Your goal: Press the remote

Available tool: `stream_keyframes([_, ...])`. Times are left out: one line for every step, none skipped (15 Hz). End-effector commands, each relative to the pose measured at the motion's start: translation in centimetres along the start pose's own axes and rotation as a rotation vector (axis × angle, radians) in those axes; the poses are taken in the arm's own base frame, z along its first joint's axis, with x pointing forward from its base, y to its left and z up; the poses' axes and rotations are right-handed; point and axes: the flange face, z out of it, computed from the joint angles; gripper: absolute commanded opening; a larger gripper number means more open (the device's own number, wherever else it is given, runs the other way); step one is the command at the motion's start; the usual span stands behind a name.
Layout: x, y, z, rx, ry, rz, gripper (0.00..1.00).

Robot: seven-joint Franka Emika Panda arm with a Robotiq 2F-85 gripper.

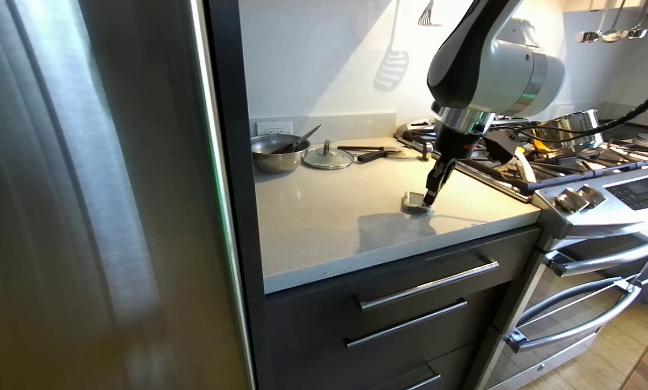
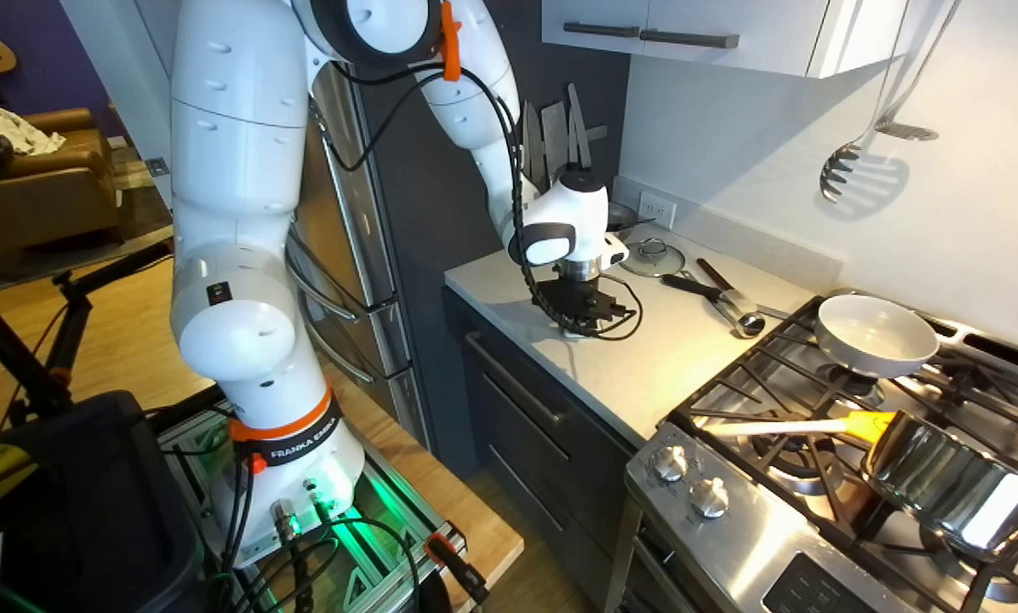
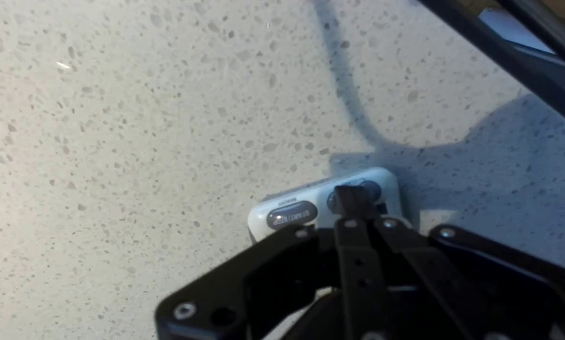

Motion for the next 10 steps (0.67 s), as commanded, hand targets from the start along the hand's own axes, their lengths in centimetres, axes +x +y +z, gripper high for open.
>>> stream_keyframes([-0.25, 0.0, -0.55, -0.024, 0.014, 0.006, 0.0])
stream_keyframes([-0.21, 0.02, -0.75, -0.029, 0.017, 0.004, 0.0])
stream_keyframes([-0.17, 0.06, -0.93, -0.035, 0.018, 0.002, 0.0])
stream_keyframes([-0.13, 0.09, -1.03, -0.04, 0.022, -0.002, 0.0])
stream_keyframes([-0.08, 0.1, -1.13, -0.043, 0.023, -0.004, 0.0])
stream_keyframes([-0.03, 0.08, -1.25, -0.045, 0.022, -0.009, 0.0])
stream_keyframes([0.03, 0.06, -1.33, -0.047, 0.022, -0.012, 0.0])
stream_keyframes([0.11, 0.02, -1.41, -0.047, 0.02, -0.016, 0.0])
stream_keyframes([0.16, -0.01, -1.41, -0.047, 0.018, -0.02, 0.0])
stream_keyframes([0.2, -0.03, -1.4, -0.047, 0.016, -0.024, 0.0])
